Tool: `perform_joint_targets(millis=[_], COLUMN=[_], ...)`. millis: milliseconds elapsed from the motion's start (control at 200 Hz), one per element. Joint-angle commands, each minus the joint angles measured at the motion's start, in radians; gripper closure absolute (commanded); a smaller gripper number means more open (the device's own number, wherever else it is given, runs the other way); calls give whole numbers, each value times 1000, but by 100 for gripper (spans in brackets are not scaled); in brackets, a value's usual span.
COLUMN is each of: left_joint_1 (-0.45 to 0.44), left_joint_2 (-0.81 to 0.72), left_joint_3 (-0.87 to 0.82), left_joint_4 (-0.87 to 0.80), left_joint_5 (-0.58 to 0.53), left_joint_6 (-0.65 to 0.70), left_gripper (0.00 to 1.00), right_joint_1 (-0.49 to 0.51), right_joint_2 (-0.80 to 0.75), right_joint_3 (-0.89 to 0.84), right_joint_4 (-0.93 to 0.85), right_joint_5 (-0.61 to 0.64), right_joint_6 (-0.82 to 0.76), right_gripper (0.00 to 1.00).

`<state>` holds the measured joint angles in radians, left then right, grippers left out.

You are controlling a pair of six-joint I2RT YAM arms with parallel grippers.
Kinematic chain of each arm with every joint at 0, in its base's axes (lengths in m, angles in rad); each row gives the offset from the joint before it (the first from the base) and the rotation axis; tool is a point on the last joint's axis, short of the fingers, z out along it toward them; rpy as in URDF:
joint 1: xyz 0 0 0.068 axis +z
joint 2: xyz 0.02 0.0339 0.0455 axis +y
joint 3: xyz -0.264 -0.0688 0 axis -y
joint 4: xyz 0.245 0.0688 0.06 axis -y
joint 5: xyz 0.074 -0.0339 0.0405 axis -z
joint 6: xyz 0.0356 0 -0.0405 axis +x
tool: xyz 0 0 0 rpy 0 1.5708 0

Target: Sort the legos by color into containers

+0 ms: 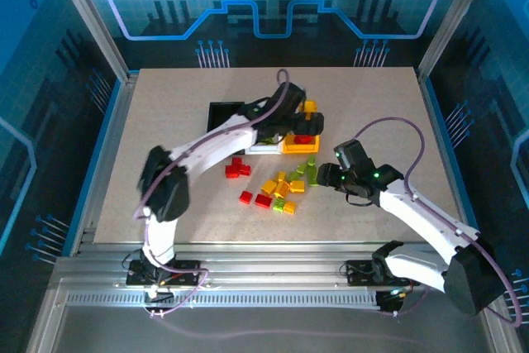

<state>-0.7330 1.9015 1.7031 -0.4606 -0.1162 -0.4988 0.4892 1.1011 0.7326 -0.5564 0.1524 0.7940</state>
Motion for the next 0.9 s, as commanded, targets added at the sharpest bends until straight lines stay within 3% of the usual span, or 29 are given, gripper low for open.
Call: perform_joint_targets(millis=[0,105,210,350,510,895], left_joint_1=[-9,-11,-11,1,65,47], left_joint_2=[-179,-324,-447,-508,-487,-351], left_joint_3=[-211,-432,-645,-808,-885,-893], left_joint_4=[72,50,11,-24,31,54], left_joint_5=[43,36,-6,-64,-57,-45], left_joint_6=[-37,-53,-71,-82,-93,-50], left_gripper=[1,2,12,15,13,18], right_joint_1=[-14,-17,-17,-17,-15,-17], right_joint_2=[13,28,41,72,97,45], right_joint_3=[-13,-6,-3,10,37,51], right_joint_4=[13,15,28,39,38,-11], right_joint_5=[-6,-11,-18,-25,-33,0], right_joint_6=[21,21,22,26,30,19], right_gripper=[33,33,33,33,33,33])
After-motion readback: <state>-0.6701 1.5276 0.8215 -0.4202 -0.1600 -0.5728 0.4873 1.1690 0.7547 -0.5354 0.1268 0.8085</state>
